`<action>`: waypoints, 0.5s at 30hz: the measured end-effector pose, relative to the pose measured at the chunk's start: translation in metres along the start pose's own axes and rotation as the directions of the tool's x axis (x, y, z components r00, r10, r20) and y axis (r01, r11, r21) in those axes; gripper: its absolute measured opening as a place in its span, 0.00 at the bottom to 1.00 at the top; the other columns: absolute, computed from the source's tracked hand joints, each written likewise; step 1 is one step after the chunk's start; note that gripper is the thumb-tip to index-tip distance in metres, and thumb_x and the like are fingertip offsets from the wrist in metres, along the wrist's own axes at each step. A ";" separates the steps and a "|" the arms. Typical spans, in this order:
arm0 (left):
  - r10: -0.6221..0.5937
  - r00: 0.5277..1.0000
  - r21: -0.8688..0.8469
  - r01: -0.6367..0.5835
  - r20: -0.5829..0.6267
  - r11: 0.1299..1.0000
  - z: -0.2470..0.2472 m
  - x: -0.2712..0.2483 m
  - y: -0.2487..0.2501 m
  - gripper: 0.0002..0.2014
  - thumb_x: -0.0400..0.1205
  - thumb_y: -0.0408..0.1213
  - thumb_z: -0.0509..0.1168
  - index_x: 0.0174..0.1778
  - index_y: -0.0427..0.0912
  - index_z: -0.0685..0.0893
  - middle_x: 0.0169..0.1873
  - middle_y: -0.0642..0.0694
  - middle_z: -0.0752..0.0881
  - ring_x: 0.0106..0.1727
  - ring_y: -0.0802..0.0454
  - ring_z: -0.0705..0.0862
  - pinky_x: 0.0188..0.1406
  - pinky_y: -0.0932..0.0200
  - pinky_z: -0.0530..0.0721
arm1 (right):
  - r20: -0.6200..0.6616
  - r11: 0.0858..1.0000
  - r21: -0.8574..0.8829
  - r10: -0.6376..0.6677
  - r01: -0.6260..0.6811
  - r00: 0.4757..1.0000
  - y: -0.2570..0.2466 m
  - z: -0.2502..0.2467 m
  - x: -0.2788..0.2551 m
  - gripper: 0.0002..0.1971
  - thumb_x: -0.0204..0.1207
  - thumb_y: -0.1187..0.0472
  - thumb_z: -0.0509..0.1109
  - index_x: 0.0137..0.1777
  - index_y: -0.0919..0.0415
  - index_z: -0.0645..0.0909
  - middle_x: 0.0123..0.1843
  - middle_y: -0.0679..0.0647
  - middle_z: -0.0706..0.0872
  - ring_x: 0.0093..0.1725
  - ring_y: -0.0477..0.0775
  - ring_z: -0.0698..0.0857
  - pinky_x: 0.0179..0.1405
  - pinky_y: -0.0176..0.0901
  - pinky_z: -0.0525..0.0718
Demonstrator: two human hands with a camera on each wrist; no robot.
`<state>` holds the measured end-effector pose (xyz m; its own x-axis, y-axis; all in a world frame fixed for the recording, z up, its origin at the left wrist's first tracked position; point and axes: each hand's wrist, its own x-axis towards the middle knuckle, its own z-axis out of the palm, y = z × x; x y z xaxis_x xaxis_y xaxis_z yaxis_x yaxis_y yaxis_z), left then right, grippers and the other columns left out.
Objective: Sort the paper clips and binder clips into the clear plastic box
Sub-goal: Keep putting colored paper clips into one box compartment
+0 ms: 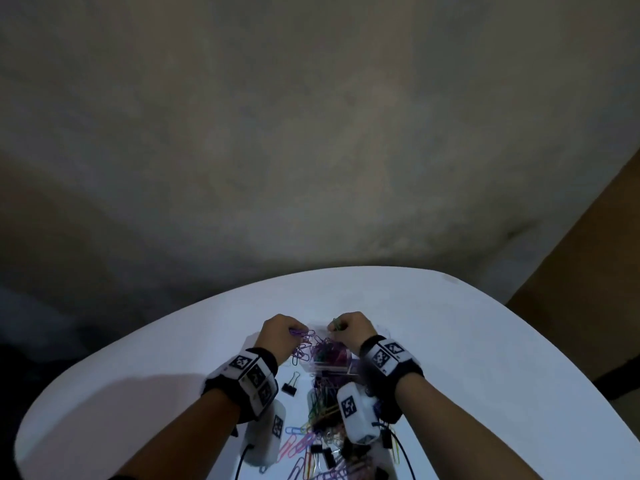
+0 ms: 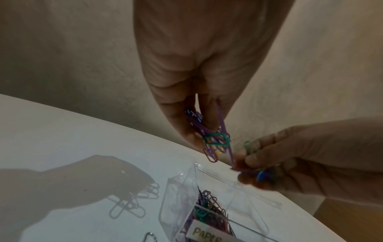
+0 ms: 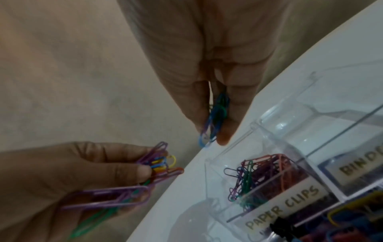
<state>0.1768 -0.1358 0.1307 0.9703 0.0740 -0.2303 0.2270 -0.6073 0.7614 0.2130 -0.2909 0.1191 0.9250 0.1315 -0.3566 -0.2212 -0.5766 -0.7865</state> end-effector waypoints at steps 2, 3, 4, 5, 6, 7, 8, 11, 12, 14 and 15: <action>-0.020 1.000 0.000 0.020 0.000 1.000 0.000 0.007 0.000 0.13 0.78 0.20 0.62 0.55 0.30 0.87 0.56 0.30 0.87 0.53 0.39 0.86 0.55 0.55 0.83 | 0.016 0.999 -0.016 0.042 -0.041 0.999 0.004 0.004 0.012 0.10 0.75 0.72 0.66 0.53 0.72 0.86 0.51 0.66 0.88 0.48 0.57 0.82 0.53 0.44 0.82; -0.025 1.000 0.006 0.025 0.004 1.000 0.001 0.010 -0.001 0.13 0.77 0.20 0.62 0.55 0.30 0.87 0.55 0.30 0.88 0.53 0.38 0.86 0.55 0.55 0.83 | 0.022 0.997 0.019 0.069 -0.069 0.997 0.006 0.004 0.015 0.11 0.76 0.71 0.65 0.55 0.74 0.85 0.48 0.67 0.88 0.46 0.57 0.82 0.56 0.49 0.84; -0.031 0.999 0.014 0.031 0.012 0.999 0.002 0.012 -0.001 0.14 0.77 0.20 0.62 0.55 0.30 0.87 0.55 0.30 0.88 0.54 0.38 0.86 0.55 0.54 0.83 | 0.017 0.993 0.072 0.088 -0.089 0.996 0.009 0.002 0.015 0.11 0.77 0.71 0.64 0.55 0.75 0.84 0.42 0.64 0.87 0.43 0.58 0.82 0.58 0.55 0.84; -0.033 0.999 0.018 0.033 0.022 0.999 0.004 0.014 -0.001 0.13 0.78 0.21 0.62 0.56 0.30 0.86 0.55 0.30 0.88 0.53 0.38 0.86 0.56 0.54 0.83 | 0.008 0.987 0.121 0.104 -0.104 0.995 0.012 -0.003 0.013 0.11 0.77 0.72 0.63 0.54 0.73 0.84 0.37 0.61 0.85 0.41 0.59 0.82 0.57 0.58 0.84; -0.034 0.999 0.019 0.033 0.033 0.999 0.006 0.017 0.001 0.13 0.78 0.21 0.62 0.56 0.30 0.86 0.56 0.30 0.87 0.53 0.39 0.86 0.57 0.53 0.83 | -0.001 0.979 0.171 0.109 -0.107 0.994 0.017 -0.008 0.011 0.10 0.78 0.72 0.62 0.50 0.70 0.85 0.35 0.58 0.82 0.40 0.60 0.82 0.53 0.58 0.85; -0.030 0.999 0.022 0.029 0.039 0.999 0.010 0.020 0.003 0.13 0.78 0.21 0.62 0.57 0.30 0.86 0.57 0.31 0.87 0.55 0.38 0.85 0.58 0.52 0.83 | -0.012 0.975 0.200 0.100 -0.095 0.995 0.023 -0.015 0.006 0.10 0.78 0.73 0.61 0.45 0.66 0.84 0.35 0.57 0.81 0.37 0.59 0.82 0.45 0.55 0.86; -0.027 0.999 0.029 0.026 0.047 0.999 0.014 0.023 0.005 0.13 0.78 0.22 0.62 0.57 0.30 0.86 0.57 0.31 0.87 0.57 0.37 0.85 0.60 0.52 0.83 | -0.028 0.974 0.216 0.078 -0.070 0.997 0.030 -0.023 0.000 0.11 0.78 0.73 0.60 0.39 0.63 0.82 0.36 0.57 0.81 0.34 0.57 0.81 0.36 0.48 0.86; -0.014 0.998 0.032 0.012 0.069 0.999 0.027 0.030 0.013 0.12 0.78 0.23 0.63 0.57 0.30 0.86 0.59 0.33 0.86 0.61 0.38 0.83 0.61 0.54 0.82 | -0.068 0.977 0.209 0.045 -0.029 0.997 0.059 -0.038 -0.023 0.16 0.79 0.72 0.62 0.32 0.57 0.79 0.33 0.54 0.82 0.28 0.48 0.80 0.25 0.35 0.78; -0.015 0.997 0.032 0.013 0.081 0.999 0.031 0.032 0.014 0.12 0.78 0.23 0.63 0.56 0.30 0.86 0.59 0.33 0.86 0.61 0.38 0.83 0.58 0.55 0.81 | -0.069 0.977 0.212 0.052 -0.036 0.996 0.071 -0.040 -0.030 0.16 0.78 0.72 0.63 0.31 0.56 0.79 0.31 0.53 0.83 0.26 0.46 0.80 0.24 0.34 0.77; -0.010 0.993 0.033 0.006 0.122 0.999 0.037 0.036 0.014 0.13 0.77 0.22 0.64 0.56 0.30 0.86 0.59 0.33 0.86 0.61 0.38 0.83 0.54 0.57 0.81 | -0.060 0.975 0.208 0.093 -0.078 0.994 0.092 -0.043 -0.044 0.17 0.78 0.74 0.62 0.30 0.58 0.80 0.28 0.51 0.83 0.24 0.46 0.78 0.24 0.35 0.75; -0.004 0.989 0.040 -0.002 0.147 0.999 0.039 0.037 0.013 0.13 0.77 0.22 0.64 0.56 0.31 0.86 0.60 0.33 0.86 0.62 0.39 0.83 0.56 0.57 0.81 | -0.057 0.976 0.195 0.113 -0.100 0.992 0.100 -0.044 -0.051 0.17 0.78 0.74 0.62 0.30 0.58 0.80 0.27 0.52 0.83 0.24 0.48 0.77 0.25 0.36 0.74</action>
<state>0.2124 -0.1720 0.1081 0.9465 -0.0408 -0.3202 0.2218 -0.6384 0.7370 0.1573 -0.3905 0.0810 0.9102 0.0198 -0.4138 -0.3683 -0.4188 -0.8301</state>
